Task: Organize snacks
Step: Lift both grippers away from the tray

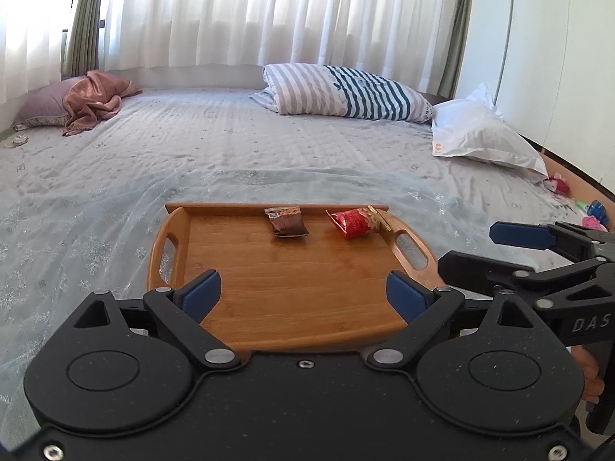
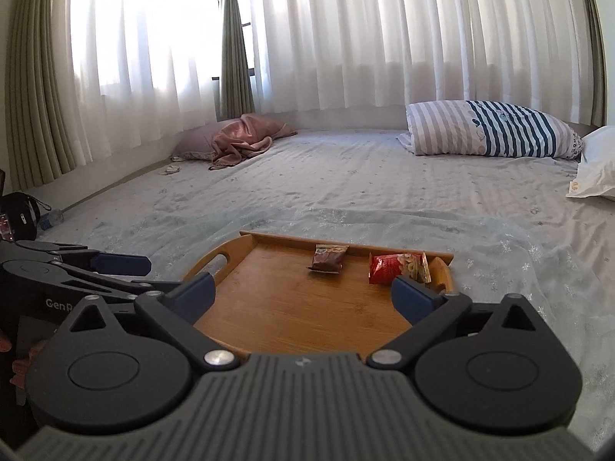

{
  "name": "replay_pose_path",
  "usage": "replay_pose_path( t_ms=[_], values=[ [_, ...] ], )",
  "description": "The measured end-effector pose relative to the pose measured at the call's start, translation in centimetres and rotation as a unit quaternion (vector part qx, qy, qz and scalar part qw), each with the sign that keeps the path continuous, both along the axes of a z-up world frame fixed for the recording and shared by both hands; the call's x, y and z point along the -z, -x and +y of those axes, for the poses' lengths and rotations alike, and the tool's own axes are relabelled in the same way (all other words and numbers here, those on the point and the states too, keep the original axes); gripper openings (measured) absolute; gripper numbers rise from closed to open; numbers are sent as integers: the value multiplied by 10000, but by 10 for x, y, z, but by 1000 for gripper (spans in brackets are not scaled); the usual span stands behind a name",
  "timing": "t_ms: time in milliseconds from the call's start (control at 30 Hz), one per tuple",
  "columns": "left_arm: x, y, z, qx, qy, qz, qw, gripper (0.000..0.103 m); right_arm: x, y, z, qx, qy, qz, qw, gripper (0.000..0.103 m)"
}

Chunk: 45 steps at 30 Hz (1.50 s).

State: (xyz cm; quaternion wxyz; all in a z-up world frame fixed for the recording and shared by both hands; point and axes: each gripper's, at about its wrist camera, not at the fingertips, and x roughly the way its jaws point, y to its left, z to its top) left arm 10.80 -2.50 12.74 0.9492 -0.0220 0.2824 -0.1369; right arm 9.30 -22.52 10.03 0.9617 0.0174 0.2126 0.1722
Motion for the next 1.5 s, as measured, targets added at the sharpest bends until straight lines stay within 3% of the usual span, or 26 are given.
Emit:
replay_pose_path(
  t_ms=[267, 733, 1133, 1500],
  values=[
    [15, 27, -3, -18, -151, -175, 9997, 93, 20, 26, -1, 46, -36, -1, 10000, 103],
    [3, 79, -4, -87, -290, -526, 9982, 93, 12, 68, -4, -53, -416, -225, 9989, 103],
    [-4, 114, 4, -218, -214, -510, 9982, 97, 8, 94, -8, 3, -558, -400, 9976, 103],
    [20, 130, 8, -364, -174, -492, 9980, 98, 37, 99, -12, 436, -403, -210, 9980, 103]
  ],
)
